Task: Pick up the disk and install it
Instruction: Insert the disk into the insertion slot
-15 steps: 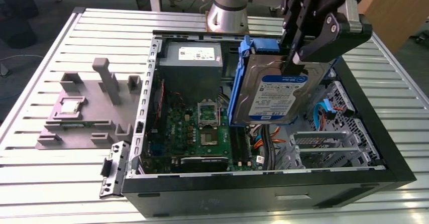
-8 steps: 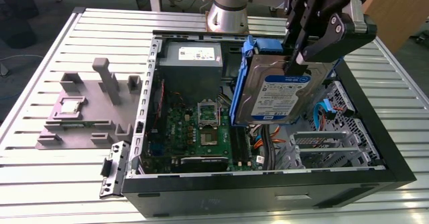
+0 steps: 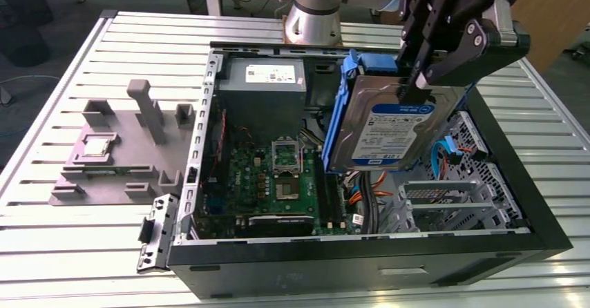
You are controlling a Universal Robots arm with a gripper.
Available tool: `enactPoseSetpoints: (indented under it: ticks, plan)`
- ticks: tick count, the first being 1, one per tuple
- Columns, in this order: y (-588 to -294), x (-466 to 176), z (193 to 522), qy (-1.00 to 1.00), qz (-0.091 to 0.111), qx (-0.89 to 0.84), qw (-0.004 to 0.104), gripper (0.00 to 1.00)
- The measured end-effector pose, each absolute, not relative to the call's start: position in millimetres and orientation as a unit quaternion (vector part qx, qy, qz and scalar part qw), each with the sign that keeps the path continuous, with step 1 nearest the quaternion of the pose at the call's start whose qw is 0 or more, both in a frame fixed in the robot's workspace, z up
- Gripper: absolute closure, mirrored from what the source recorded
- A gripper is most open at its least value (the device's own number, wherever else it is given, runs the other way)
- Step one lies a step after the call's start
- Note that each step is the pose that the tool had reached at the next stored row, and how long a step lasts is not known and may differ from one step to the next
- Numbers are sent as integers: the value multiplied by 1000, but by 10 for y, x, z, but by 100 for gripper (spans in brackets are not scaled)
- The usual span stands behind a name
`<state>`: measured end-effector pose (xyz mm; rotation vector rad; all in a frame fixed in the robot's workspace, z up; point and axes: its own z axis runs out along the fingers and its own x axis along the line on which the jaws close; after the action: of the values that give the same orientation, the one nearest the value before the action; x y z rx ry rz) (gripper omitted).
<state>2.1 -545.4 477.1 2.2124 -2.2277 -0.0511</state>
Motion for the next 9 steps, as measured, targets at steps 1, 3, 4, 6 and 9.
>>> enactPoseSetpoints:
  ticks: [1, 3, 4, 6, 9]
  plan:
    - [-5454, 22, 4771, -709, -16, 705, 1, 65]
    - [-5454, 24, 4770, -709, -16, 705, 1, 65]
    - [-5454, 28, 4771, -709, -16, 705, 1, 65]
    - [-5454, 42, 4771, -709, -16, 705, 1, 65]
    - [-5454, 67, 4770, -709, -16, 705, 1, 65]
